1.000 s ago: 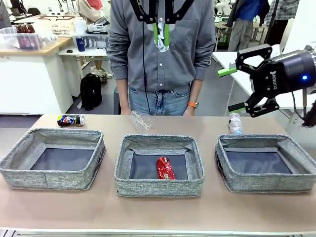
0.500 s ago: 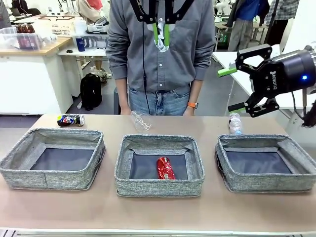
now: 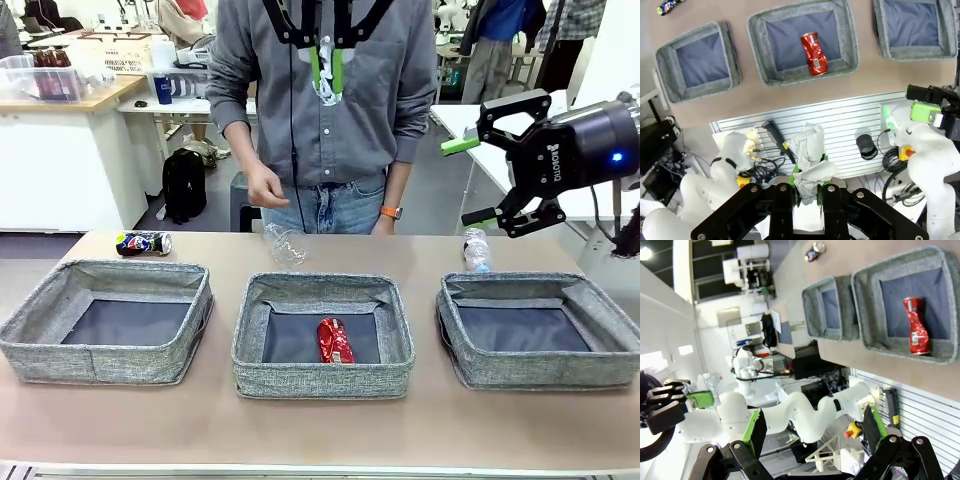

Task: Sort the waste into the appropriate baskets.
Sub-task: Place the picked waste into the Fabric basket indicated by the person.

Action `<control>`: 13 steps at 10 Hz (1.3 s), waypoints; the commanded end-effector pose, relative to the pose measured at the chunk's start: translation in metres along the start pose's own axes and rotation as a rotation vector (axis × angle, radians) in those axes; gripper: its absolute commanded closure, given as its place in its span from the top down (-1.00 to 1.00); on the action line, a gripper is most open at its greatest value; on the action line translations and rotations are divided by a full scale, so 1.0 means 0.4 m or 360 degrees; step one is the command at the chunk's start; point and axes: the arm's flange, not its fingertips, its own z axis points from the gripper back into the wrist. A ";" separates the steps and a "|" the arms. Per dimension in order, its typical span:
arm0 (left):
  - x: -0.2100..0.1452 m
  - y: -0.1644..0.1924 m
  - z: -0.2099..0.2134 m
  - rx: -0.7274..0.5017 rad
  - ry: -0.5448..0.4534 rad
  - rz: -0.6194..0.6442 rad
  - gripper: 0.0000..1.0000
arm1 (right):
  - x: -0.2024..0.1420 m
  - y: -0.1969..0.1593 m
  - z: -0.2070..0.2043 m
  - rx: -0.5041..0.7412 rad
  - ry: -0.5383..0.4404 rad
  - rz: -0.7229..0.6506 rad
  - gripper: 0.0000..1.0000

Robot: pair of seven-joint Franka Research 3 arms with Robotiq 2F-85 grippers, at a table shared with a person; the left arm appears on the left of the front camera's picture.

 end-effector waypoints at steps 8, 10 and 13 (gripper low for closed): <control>-0.007 0.002 -0.001 0.0005 -0.0016 -0.0009 -0.80 | 0.005 0.002 -0.005 0.0048 0.0003 0.0030 1.00; -0.007 0.002 -0.001 0.0005 -0.0016 -0.0009 -0.80 | 0.005 0.002 -0.005 0.0048 0.0003 0.0030 1.00; -0.005 0.019 -0.018 0.0037 0.0013 -0.0016 -0.80 | 0.005 0.002 -0.005 0.0048 0.0003 0.0030 1.00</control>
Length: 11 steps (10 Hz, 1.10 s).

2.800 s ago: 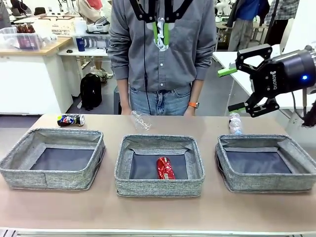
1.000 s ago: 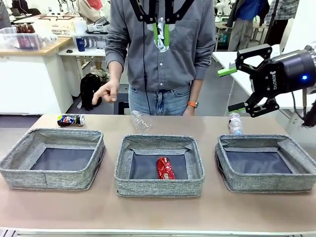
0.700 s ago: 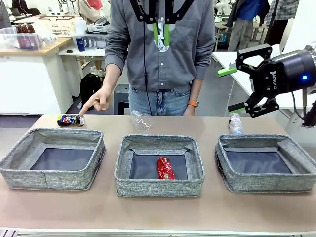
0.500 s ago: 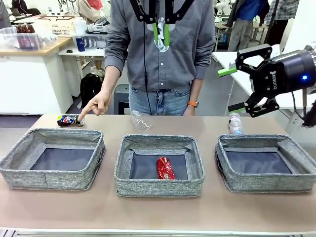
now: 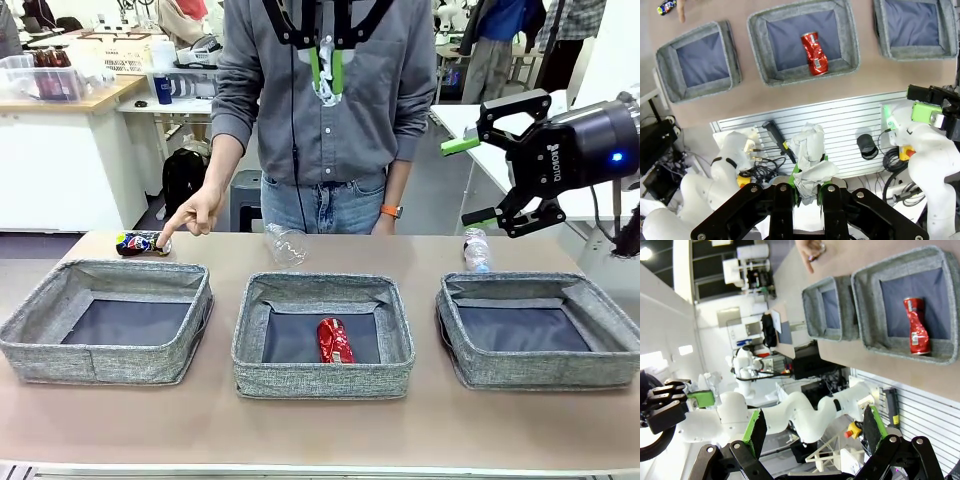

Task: Sort the waste into the appropriate baskets.
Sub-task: Place the picked waste into the Fabric basket indicated by the person.

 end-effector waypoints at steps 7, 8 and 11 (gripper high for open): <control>-0.072 0.582 -0.408 0.0069 0.0356 0.0340 -0.80 | 0.005 0.002 -0.005 0.0048 0.0003 0.0030 1.00; -0.106 0.666 -0.481 -0.0059 0.0358 0.0429 -0.80 | 0.005 0.002 -0.005 0.0048 0.0003 0.0030 1.00; -0.174 0.856 -0.715 0.0077 0.0160 0.0872 -0.80 | 0.005 0.002 -0.005 0.0048 0.0003 0.0030 1.00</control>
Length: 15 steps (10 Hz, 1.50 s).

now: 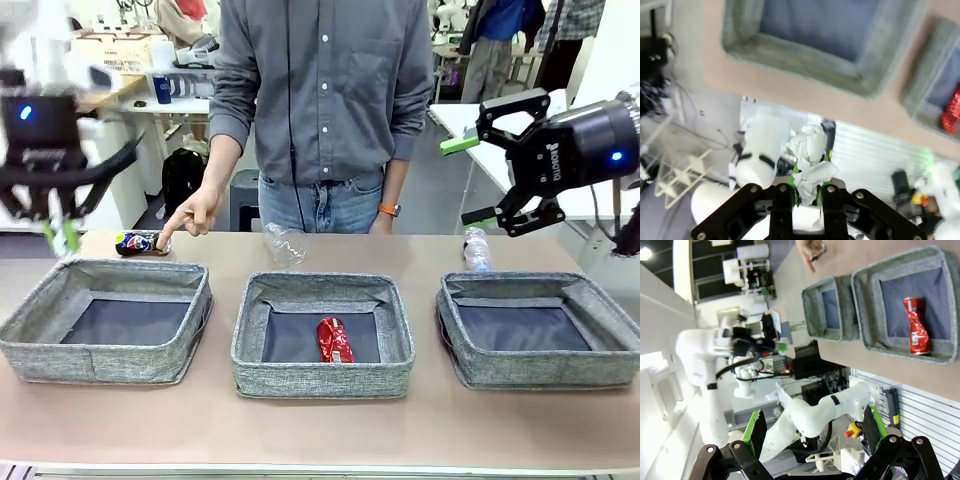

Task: Sort the waste into the appropriate baskets.
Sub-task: Place the picked waste into the Fabric basket indicated by the person.

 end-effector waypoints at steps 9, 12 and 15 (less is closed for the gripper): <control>0.010 0.041 -0.258 -0.0171 -0.0543 0.0394 -0.80 | 0.004 0.003 -0.005 0.0048 0.0003 0.0032 1.00; 0.042 0.032 -0.270 -0.0236 -0.0666 0.0542 -0.80 | 0.004 0.003 -0.005 0.0048 0.0003 0.0032 1.00; 0.071 0.036 -0.278 -0.0285 -0.0667 0.0580 -0.80 | 0.004 0.003 -0.005 0.0048 0.0003 0.0032 1.00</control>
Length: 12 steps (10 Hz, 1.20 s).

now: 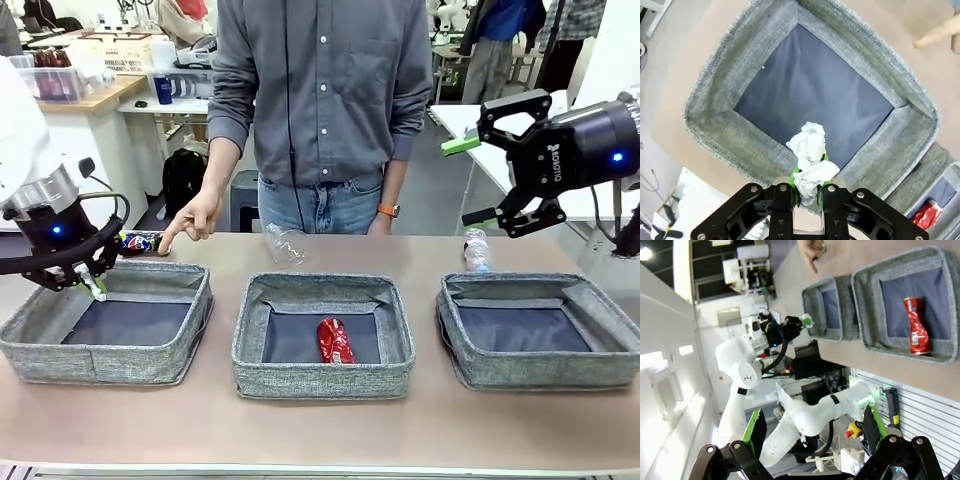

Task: Sort the waste into the appropriate baskets.
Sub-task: Place the picked waste into the Fabric basket indicated by the person.

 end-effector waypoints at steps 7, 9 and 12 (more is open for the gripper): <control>-0.013 0.021 -0.028 -0.0095 0.0008 0.0072 1.00 | 0.004 0.002 -0.006 0.0047 0.0003 0.0032 1.00; -0.011 0.024 -0.026 -0.0119 0.0015 0.0055 1.00 | 0.004 0.002 -0.006 0.0047 0.0003 0.0032 1.00; -0.015 0.021 0.004 -0.0269 0.0082 -0.0039 1.00 | 0.004 0.002 -0.006 0.0047 0.0003 0.0032 1.00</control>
